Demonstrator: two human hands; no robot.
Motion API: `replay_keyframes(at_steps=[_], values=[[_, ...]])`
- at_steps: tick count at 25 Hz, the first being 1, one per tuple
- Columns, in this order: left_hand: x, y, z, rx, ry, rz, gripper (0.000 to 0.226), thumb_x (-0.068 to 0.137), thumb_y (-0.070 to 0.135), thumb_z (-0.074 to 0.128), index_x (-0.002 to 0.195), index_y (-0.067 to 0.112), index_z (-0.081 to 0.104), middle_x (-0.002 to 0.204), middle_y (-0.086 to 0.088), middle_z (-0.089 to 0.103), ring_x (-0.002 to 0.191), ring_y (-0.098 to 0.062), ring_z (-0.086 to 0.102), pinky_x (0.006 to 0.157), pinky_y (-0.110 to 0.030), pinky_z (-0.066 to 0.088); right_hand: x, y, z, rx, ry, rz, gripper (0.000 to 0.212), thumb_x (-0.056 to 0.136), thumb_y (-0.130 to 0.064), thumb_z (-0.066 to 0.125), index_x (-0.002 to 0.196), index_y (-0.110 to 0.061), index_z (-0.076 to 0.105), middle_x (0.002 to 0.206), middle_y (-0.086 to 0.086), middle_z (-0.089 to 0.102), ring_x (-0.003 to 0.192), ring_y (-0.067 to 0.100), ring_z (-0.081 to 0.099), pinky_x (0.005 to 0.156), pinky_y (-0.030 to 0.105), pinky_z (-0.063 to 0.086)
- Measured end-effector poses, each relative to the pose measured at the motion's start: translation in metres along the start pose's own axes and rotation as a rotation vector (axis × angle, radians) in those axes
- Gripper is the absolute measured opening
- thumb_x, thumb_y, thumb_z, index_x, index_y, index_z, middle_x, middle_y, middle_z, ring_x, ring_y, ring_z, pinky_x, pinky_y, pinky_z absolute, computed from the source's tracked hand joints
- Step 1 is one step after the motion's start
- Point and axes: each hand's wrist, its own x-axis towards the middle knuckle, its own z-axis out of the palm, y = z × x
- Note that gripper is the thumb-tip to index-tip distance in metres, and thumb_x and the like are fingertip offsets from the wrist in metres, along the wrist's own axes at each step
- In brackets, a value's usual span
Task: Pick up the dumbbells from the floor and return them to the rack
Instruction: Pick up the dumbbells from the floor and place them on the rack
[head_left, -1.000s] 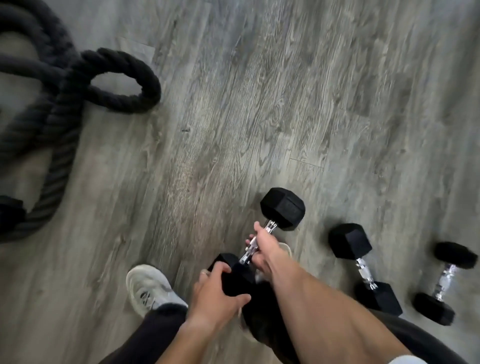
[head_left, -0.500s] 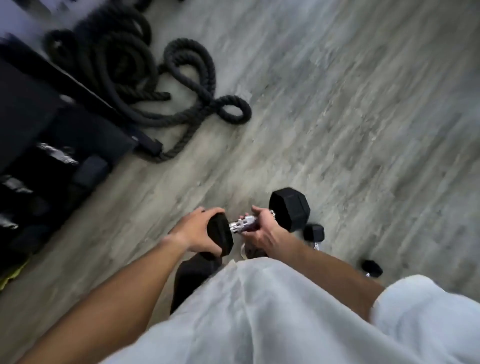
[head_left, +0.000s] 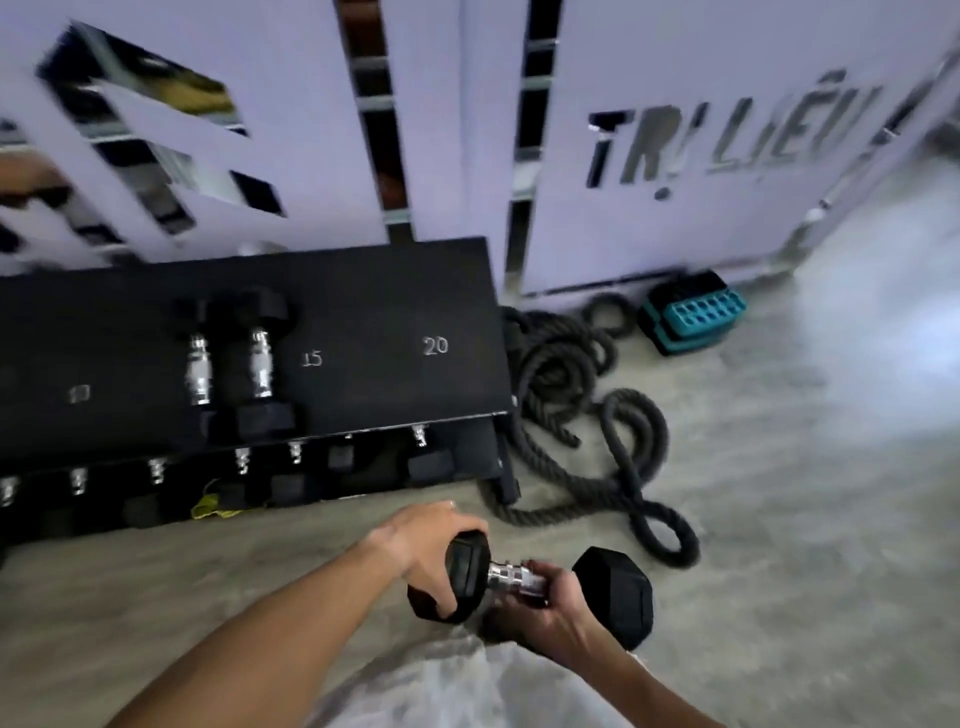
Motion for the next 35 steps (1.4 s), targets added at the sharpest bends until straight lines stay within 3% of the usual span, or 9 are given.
replay_keyframes(at_steps=[4, 7, 11, 17, 21, 24, 27, 30, 35], values=[[-0.011, -0.062, -0.017, -0.132, 0.117, -0.162, 0.085, 0.039, 0.053, 0.081, 0.115, 0.053, 0.044, 0.108, 0.009, 0.054, 0.099, -0.018, 0.058, 0.079, -0.033, 0.055, 0.031, -0.007, 0.086, -0.306, -0.022, -0.003, 0.016, 0.094, -0.010, 0.044, 0.091, 0.001, 0.055, 0.102, 0.023, 0.054, 0.108, 0.038, 0.051, 0.115, 0.050, 0.033], [0.000, -0.104, -0.032, -0.216, 0.171, -0.284, 0.095, 0.039, 0.056, 0.078, 0.124, 0.055, 0.038, 0.116, 0.012, 0.050, 0.103, -0.017, 0.058, 0.083, -0.035, 0.056, 0.065, -0.023, 0.149, -0.483, 0.022, -0.032, 0.012, 0.091, -0.006, 0.048, 0.085, -0.001, 0.057, 0.087, 0.020, 0.057, 0.088, 0.036, 0.057, 0.095, 0.045, 0.047], [0.032, -0.156, -0.063, -0.330, 0.217, -0.443, 0.099, 0.036, 0.060, 0.077, 0.124, 0.054, 0.032, 0.119, 0.011, 0.045, 0.101, -0.021, 0.060, 0.081, -0.035, 0.053, 0.118, -0.054, 0.242, -0.627, 0.034, 0.006, 0.017, 0.090, -0.004, 0.049, 0.074, -0.004, 0.056, 0.073, 0.015, 0.058, 0.069, 0.029, 0.058, 0.065, 0.037, 0.047], [0.076, -0.193, -0.080, -0.497, 0.404, -0.695, 0.104, 0.032, 0.073, 0.063, 0.127, 0.051, 0.027, 0.115, 0.010, 0.049, 0.112, -0.018, 0.051, 0.097, -0.039, 0.044, 0.161, -0.084, 0.370, -0.890, 0.101, -0.016, 0.003, 0.082, 0.002, 0.056, 0.081, 0.000, 0.058, 0.073, 0.017, 0.061, 0.068, 0.027, 0.061, 0.066, 0.037, 0.053], [0.117, -0.215, -0.090, -0.620, 0.450, -0.845, 0.115, 0.033, 0.078, 0.061, 0.136, 0.047, 0.022, 0.123, 0.002, 0.049, 0.118, -0.022, 0.047, 0.101, -0.042, 0.042, 0.188, -0.092, 0.442, -1.125, 0.122, -0.071, 0.008, 0.078, 0.003, 0.060, 0.083, -0.003, 0.059, 0.071, 0.014, 0.063, 0.064, 0.024, 0.066, 0.061, 0.035, 0.057], [0.143, -0.227, -0.094, -0.680, 0.402, -0.918, 0.124, 0.032, 0.081, 0.060, 0.143, 0.043, 0.021, 0.134, -0.006, 0.048, 0.126, -0.026, 0.046, 0.105, -0.046, 0.040, 0.206, -0.092, 0.474, -1.250, 0.118, -0.086, 0.013, 0.076, 0.005, 0.059, 0.082, -0.007, 0.059, 0.073, 0.012, 0.065, 0.063, 0.023, 0.066, 0.060, 0.033, 0.057], [0.164, -0.241, -0.093, -0.725, 0.352, -0.941, 0.122, 0.032, 0.083, 0.058, 0.141, 0.038, 0.025, 0.129, -0.003, 0.054, 0.122, -0.023, 0.052, 0.104, -0.047, 0.038, 0.232, -0.085, 0.490, -1.320, 0.132, -0.114, 0.018, 0.074, 0.005, 0.059, 0.085, -0.010, 0.057, 0.076, 0.010, 0.065, 0.061, 0.022, 0.064, 0.058, 0.030, 0.055], [0.170, -0.250, -0.083, -0.700, 0.307, -0.945, 0.115, 0.035, 0.083, 0.059, 0.136, 0.036, 0.029, 0.120, 0.002, 0.062, 0.116, -0.021, 0.057, 0.104, -0.048, 0.034, 0.249, -0.073, 0.485, -1.371, 0.169, -0.128, 0.019, 0.072, 0.003, 0.062, 0.087, -0.009, 0.058, 0.075, 0.010, 0.064, 0.064, 0.023, 0.065, 0.068, 0.037, 0.058], [0.170, -0.260, -0.057, -0.652, 0.263, -0.949, 0.109, 0.036, 0.089, 0.053, 0.130, 0.038, 0.034, 0.117, 0.006, 0.066, 0.118, -0.025, 0.049, 0.095, -0.047, 0.031, 0.266, -0.056, 0.462, -1.355, 0.203, -0.152, 0.020, 0.069, -0.004, 0.068, 0.086, -0.011, 0.062, 0.076, 0.008, 0.068, 0.067, 0.022, 0.069, 0.069, 0.038, 0.060]])
